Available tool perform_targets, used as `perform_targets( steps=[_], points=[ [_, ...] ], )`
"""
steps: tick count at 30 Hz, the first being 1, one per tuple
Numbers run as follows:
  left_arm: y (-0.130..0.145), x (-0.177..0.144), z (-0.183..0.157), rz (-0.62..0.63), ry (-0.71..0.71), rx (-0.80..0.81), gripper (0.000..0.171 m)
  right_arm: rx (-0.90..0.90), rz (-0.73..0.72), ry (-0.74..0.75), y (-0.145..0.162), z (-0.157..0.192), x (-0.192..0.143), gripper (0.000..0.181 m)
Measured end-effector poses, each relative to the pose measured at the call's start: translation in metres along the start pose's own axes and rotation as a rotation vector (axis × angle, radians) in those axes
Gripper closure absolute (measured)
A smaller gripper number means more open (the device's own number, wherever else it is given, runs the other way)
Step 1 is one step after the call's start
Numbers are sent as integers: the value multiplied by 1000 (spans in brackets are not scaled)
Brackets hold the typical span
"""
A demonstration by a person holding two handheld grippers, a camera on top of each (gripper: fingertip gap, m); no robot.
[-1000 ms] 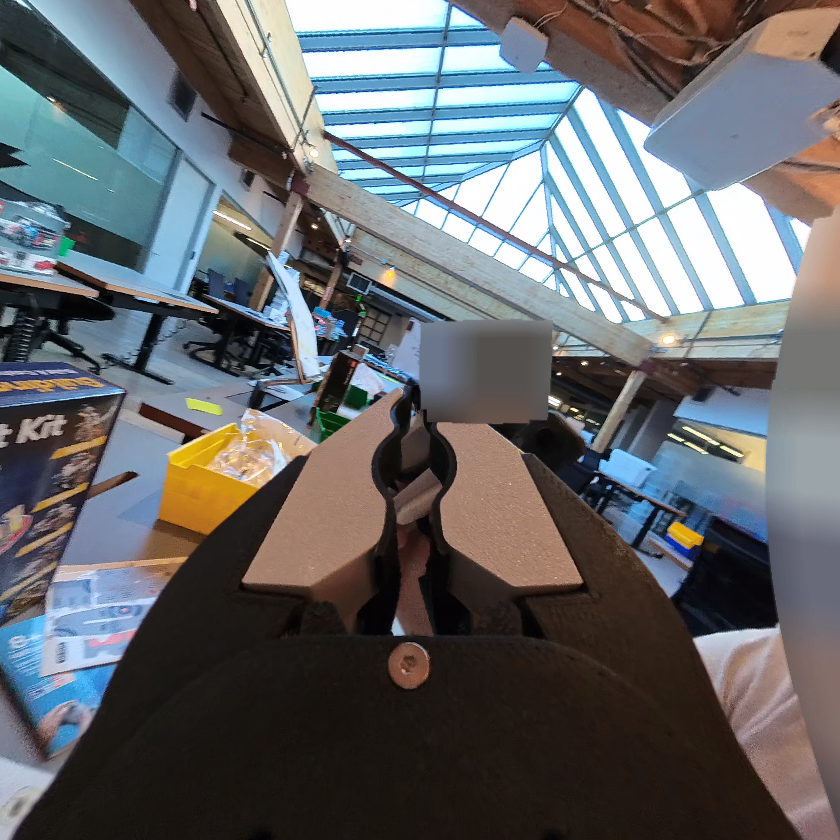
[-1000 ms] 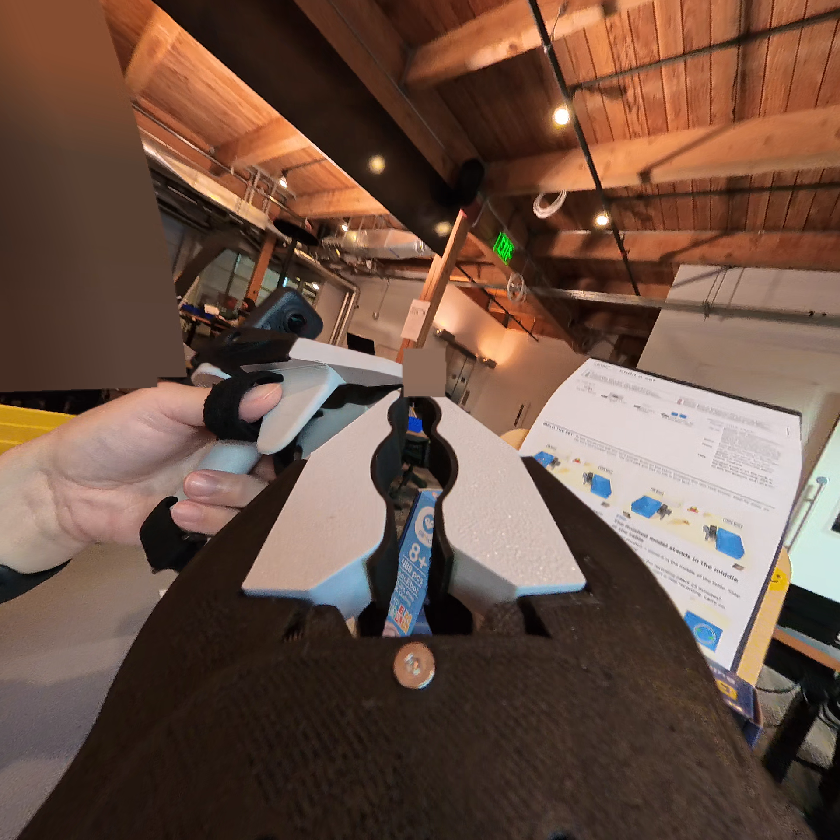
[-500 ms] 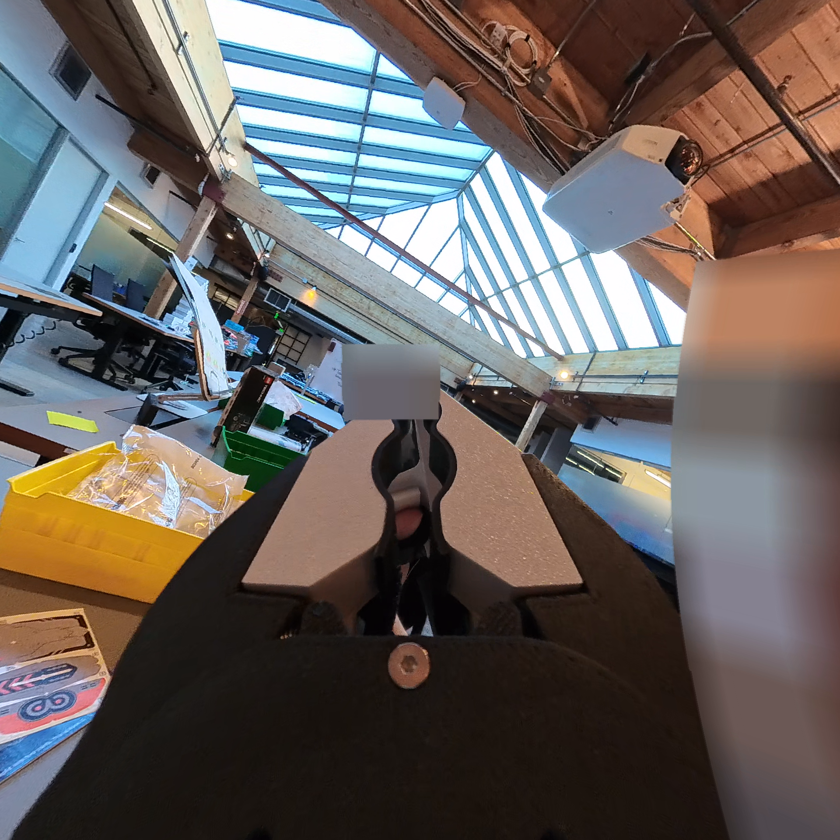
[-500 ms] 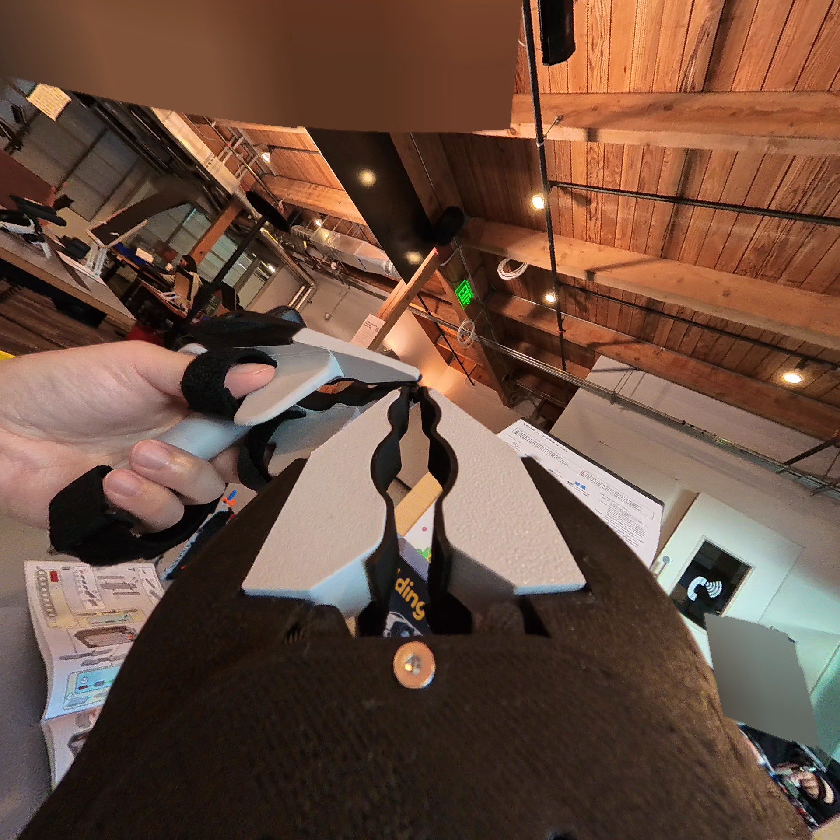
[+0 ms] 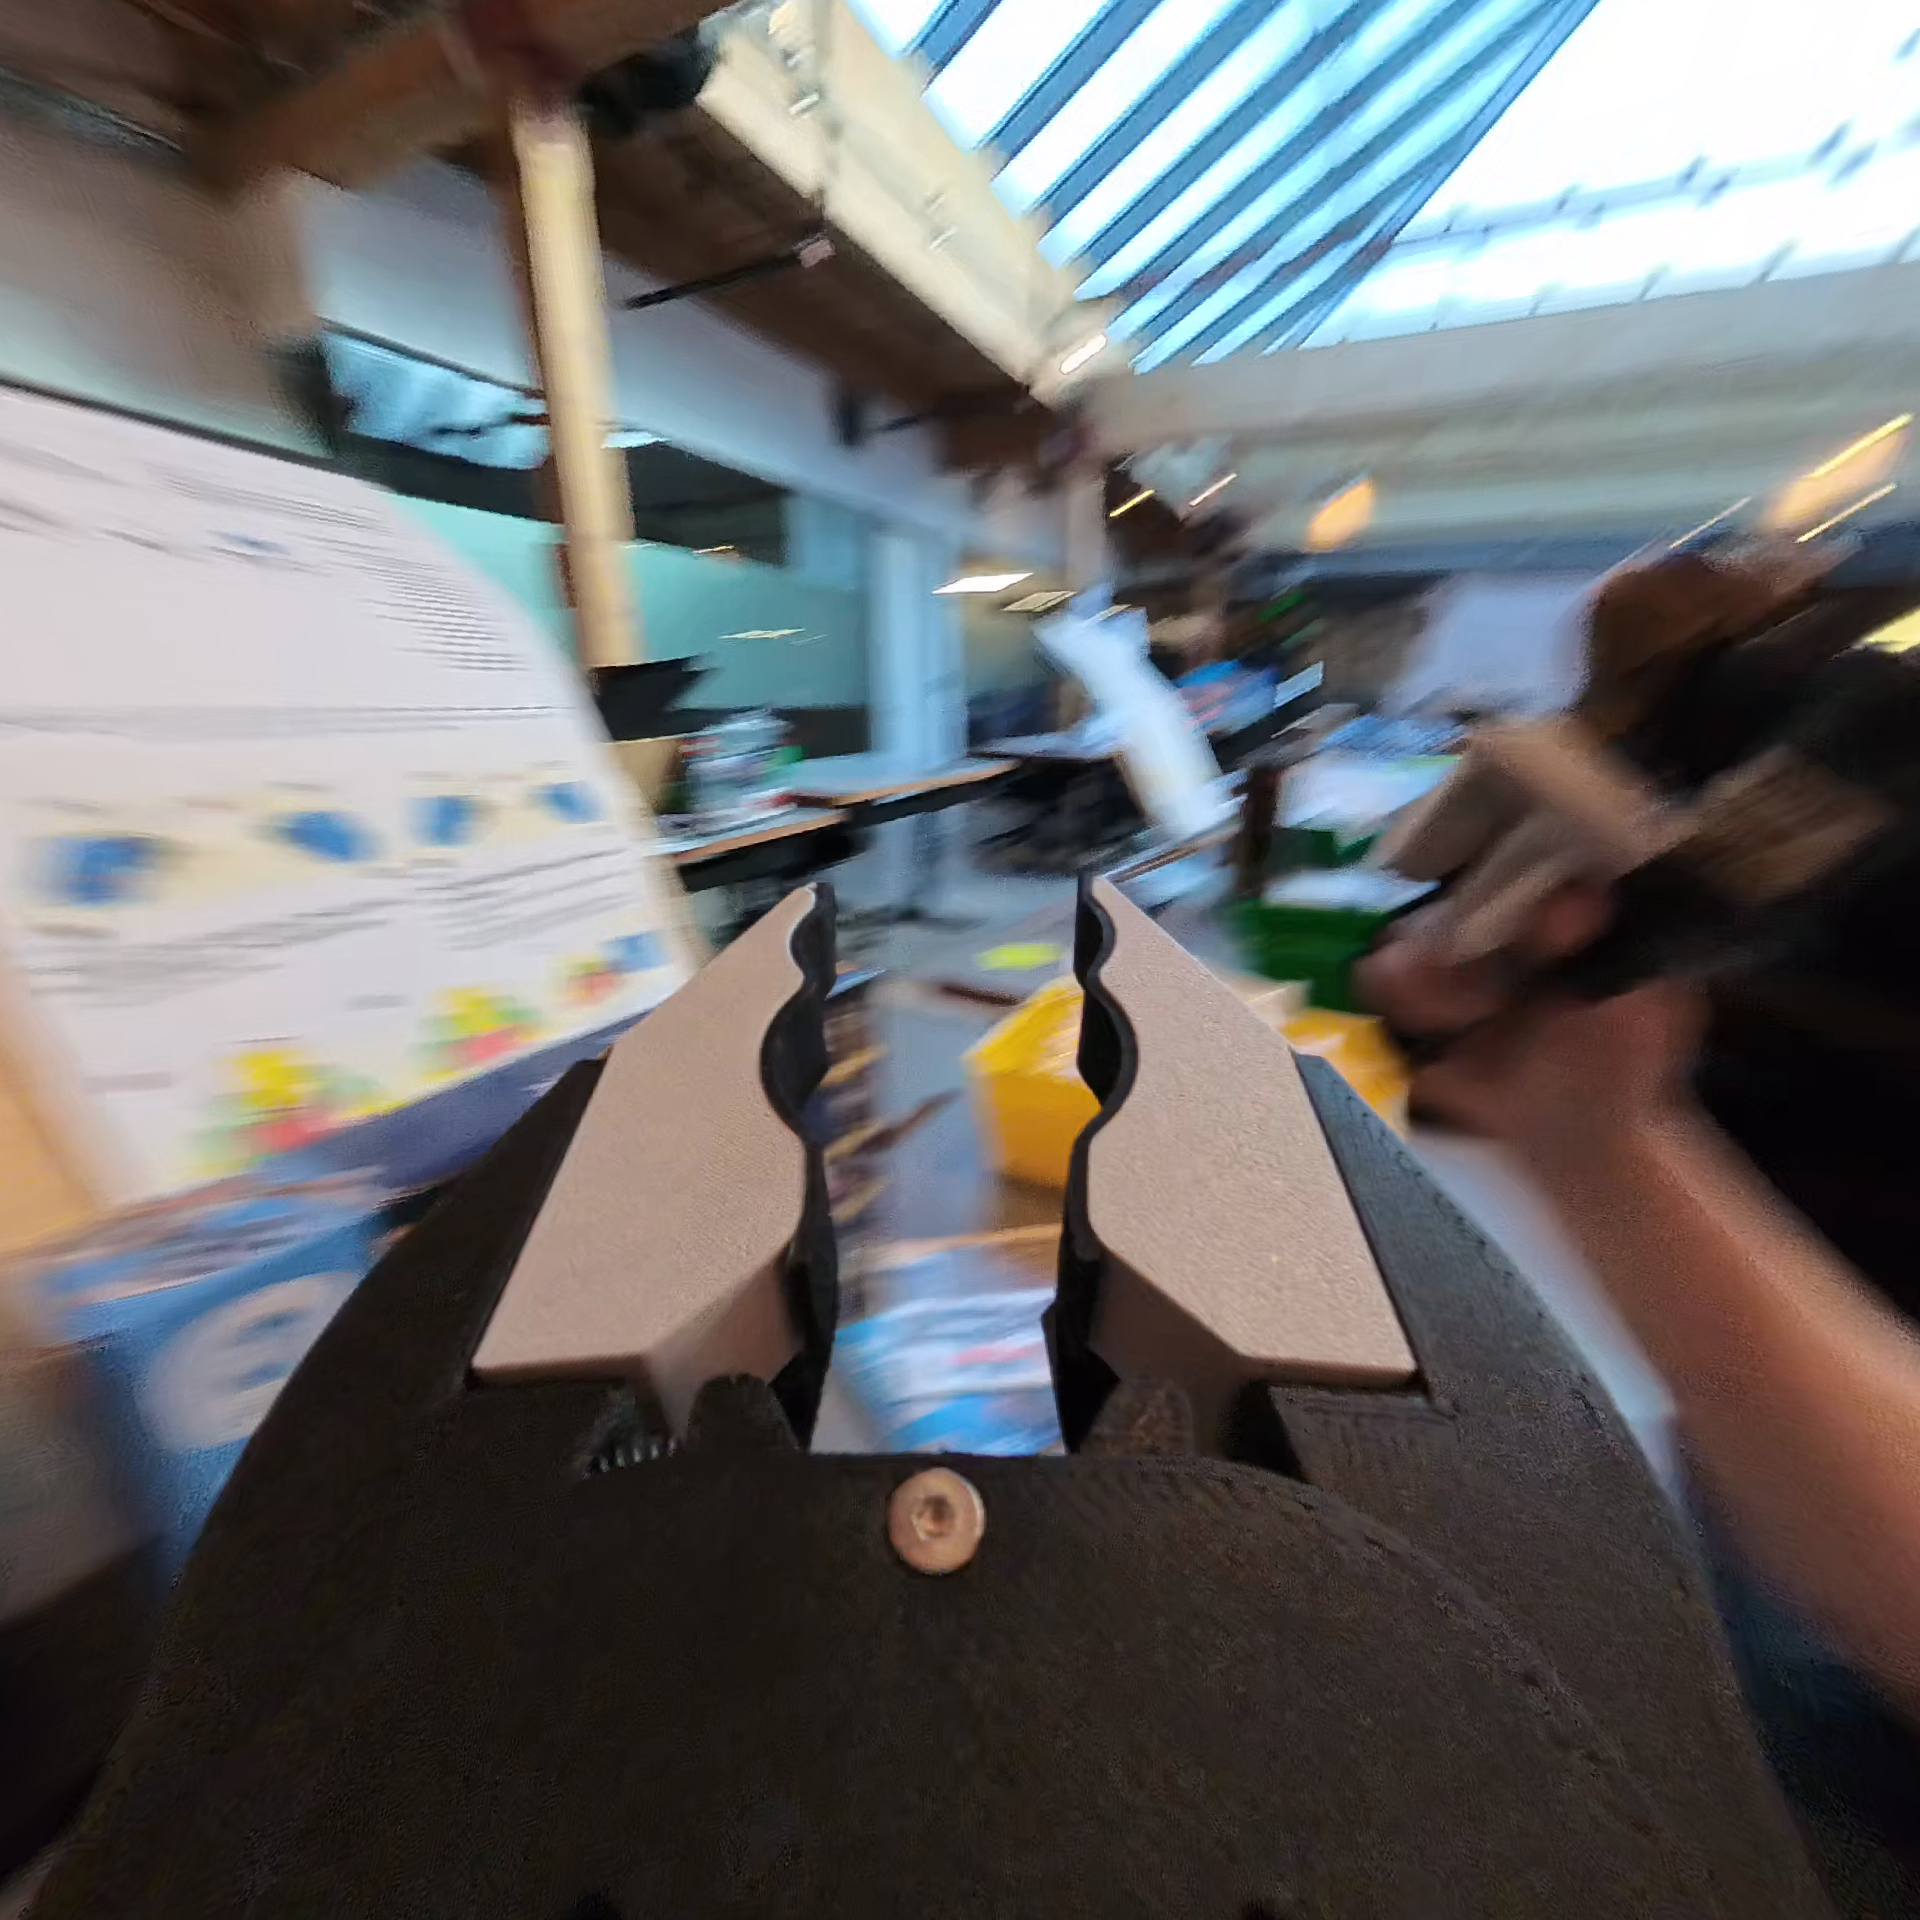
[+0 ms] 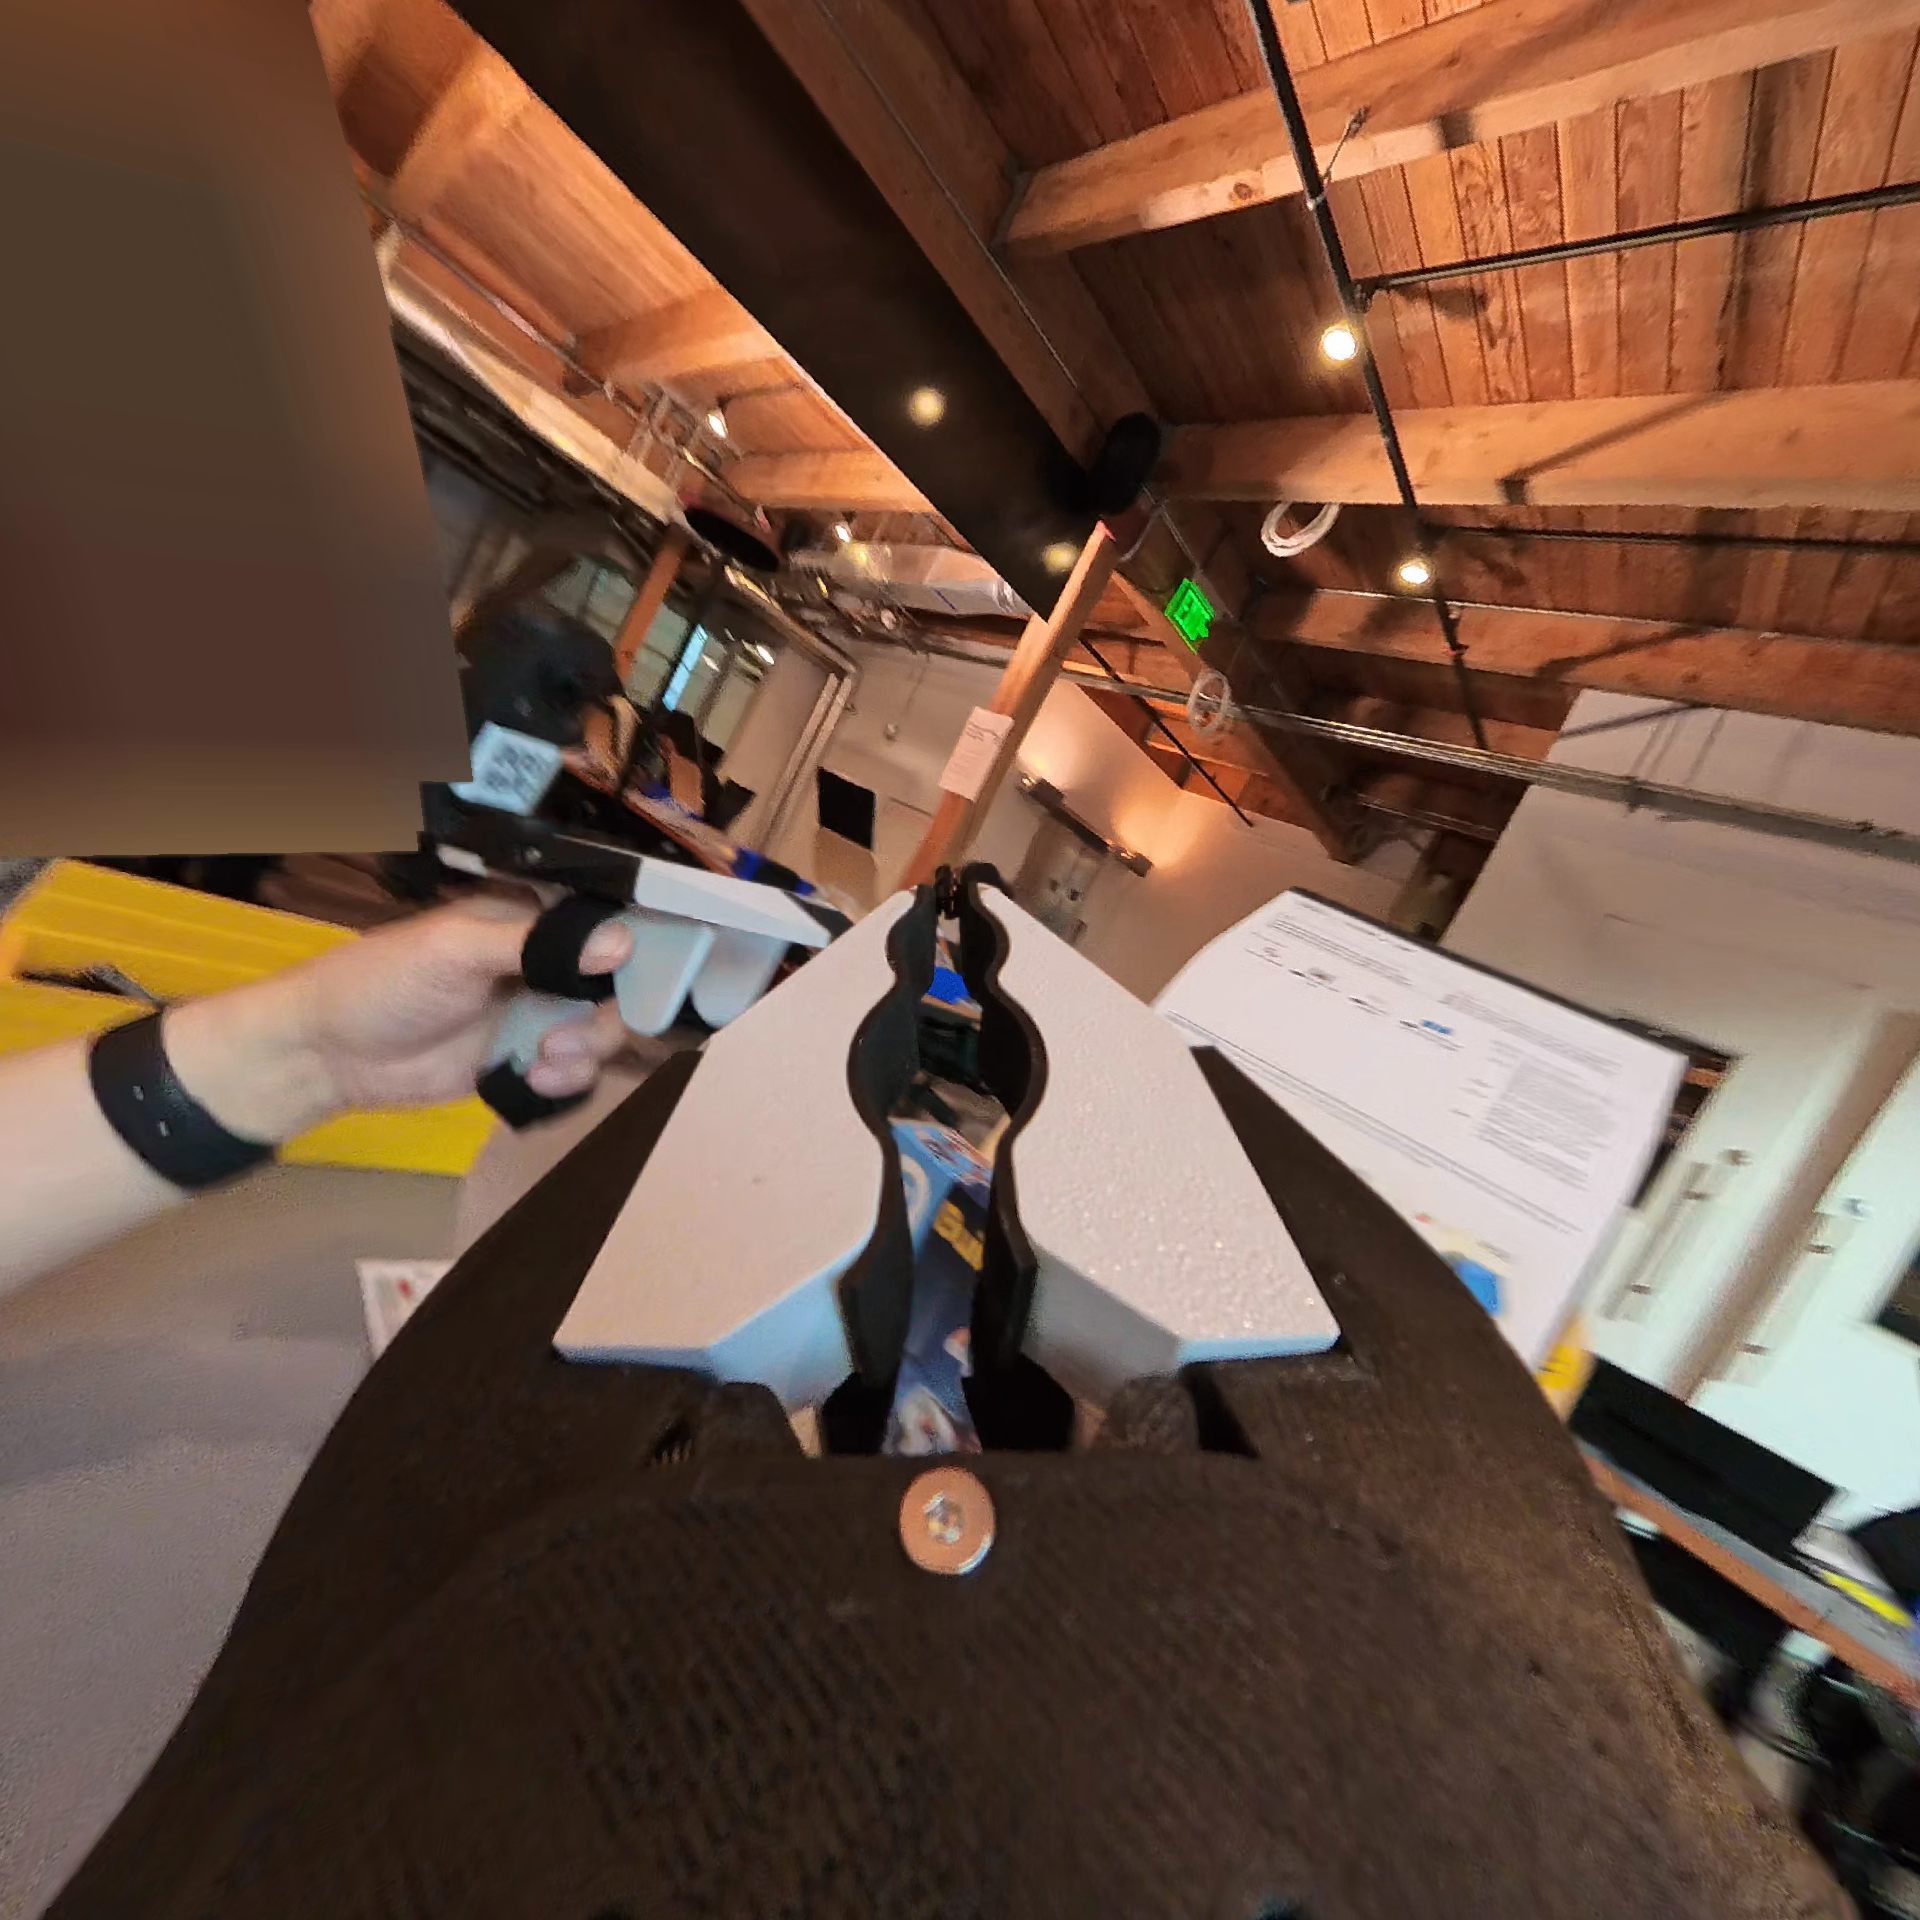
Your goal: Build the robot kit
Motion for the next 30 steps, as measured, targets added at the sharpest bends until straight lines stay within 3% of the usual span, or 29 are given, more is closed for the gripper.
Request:
perform_targets(
  steps=[4, 6, 9, 13, 15, 18, 20, 21, 24, 27, 30],
  points=[
    [0, -24, 32, 103, -336, 545, 124, -193, 221, -45, -4, 4, -17, 178],
    [5, -24, 31, 144, -366, 652, 130, -211, 351, -106, 4, 10, -23, 178],
    [32, -10, 29, 249, -272, 546, 136, -116, 570, -200, 55, 9, -31, 178],
    [95, 6, 48, 432, -182, 399, 138, 80, 748, -322, 155, 14, -30, 177],
    [109, 8, 51, 462, -148, 339, 140, 117, 809, -360, 178, 20, -33, 177],
    [94, 4, 34, 427, -51, 316, 150, 108, 840, -368, 160, 19, -39, 178],
    [97, -5, 3, 476, 178, 265, 152, 55, 884, -330, 129, 17, -48, 177],
    [108, -11, -11, 543, 292, 238, 148, 32, 887, -308, 112, 17, -54, 177],
    [152, -14, -32, 663, 459, 272, 136, 0, 844, -244, 79, 12, -66, 178],
    [196, 1, -66, 792, 698, 214, 129, 62, 766, -264, 81, 7, -67, 177],
    [237, -2, -81, 1032, 874, 372, 117, 145, 726, -302, 92, 6, -65, 177]
  ],
)
Point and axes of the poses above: each gripper's, where its closed fingertips meet, x out along the fingers, y out of its underside, z = x × y across the jaws, the point moved 3 cm from there along -x, back along the fingers, and after that the axes turned 3 degrees about -y, right-handed, at the moved point
